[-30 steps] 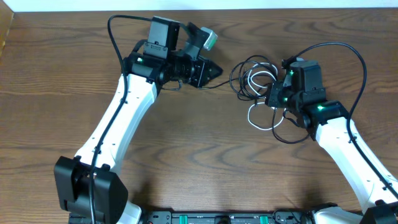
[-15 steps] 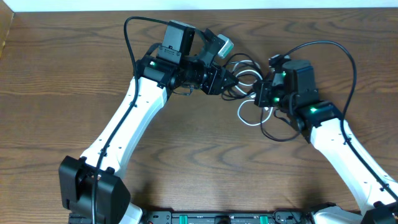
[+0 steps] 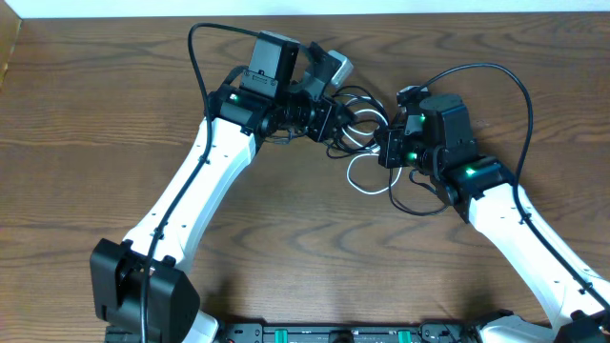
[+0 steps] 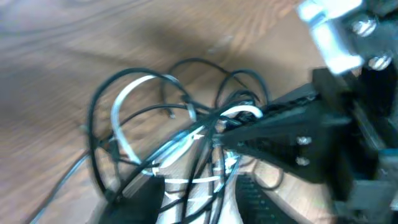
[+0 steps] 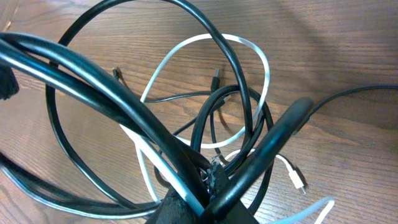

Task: Untangle cables

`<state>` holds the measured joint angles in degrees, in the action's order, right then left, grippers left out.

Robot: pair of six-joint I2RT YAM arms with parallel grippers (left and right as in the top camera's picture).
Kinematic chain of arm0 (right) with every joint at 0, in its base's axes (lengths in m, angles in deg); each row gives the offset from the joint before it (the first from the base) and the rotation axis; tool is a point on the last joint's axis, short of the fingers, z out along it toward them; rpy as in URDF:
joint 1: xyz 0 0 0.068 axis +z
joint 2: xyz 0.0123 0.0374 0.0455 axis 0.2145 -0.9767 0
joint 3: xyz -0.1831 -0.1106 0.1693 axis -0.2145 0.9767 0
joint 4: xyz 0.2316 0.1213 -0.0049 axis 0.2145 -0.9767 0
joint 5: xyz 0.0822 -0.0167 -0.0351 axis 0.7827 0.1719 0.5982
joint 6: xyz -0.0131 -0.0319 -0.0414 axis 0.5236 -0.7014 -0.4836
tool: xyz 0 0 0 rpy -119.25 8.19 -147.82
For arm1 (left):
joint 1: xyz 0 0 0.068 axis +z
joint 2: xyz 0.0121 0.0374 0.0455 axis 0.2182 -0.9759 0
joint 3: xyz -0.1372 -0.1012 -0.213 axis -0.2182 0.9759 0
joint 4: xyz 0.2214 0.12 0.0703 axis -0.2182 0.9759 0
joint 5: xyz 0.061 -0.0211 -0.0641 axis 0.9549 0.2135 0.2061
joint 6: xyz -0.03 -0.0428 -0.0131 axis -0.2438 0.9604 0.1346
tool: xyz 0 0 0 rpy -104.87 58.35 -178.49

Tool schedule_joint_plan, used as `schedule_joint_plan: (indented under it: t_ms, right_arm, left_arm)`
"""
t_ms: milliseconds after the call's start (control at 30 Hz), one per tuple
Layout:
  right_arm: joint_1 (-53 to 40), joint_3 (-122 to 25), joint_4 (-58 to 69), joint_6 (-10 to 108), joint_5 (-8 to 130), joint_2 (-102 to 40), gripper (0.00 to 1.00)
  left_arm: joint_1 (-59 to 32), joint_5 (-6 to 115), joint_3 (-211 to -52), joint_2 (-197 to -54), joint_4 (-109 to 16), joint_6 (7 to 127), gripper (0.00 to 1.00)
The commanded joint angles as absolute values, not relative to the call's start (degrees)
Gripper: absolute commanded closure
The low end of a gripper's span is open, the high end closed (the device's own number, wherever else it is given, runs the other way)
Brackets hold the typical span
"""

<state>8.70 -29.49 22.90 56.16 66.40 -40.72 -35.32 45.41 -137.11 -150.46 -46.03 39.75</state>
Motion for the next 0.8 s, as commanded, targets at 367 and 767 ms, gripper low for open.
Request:
schedule_joint_plan:
  t_ms: [367, 767]
  right_arm:
    - [8.48, -29.65, 21.72, 56.86, 64.13, -36.18, 0.99]
    - [1.07, -29.62, 15.41, 56.84, 62.22, -32.11, 0.99]
  left_arm:
    - [-35.52, 85.82, -137.0, -153.83, -48.98, 48.64, 0.93]
    - [-29.42, 95.68, -137.0, -152.97, -49.15, 48.6, 0.93]
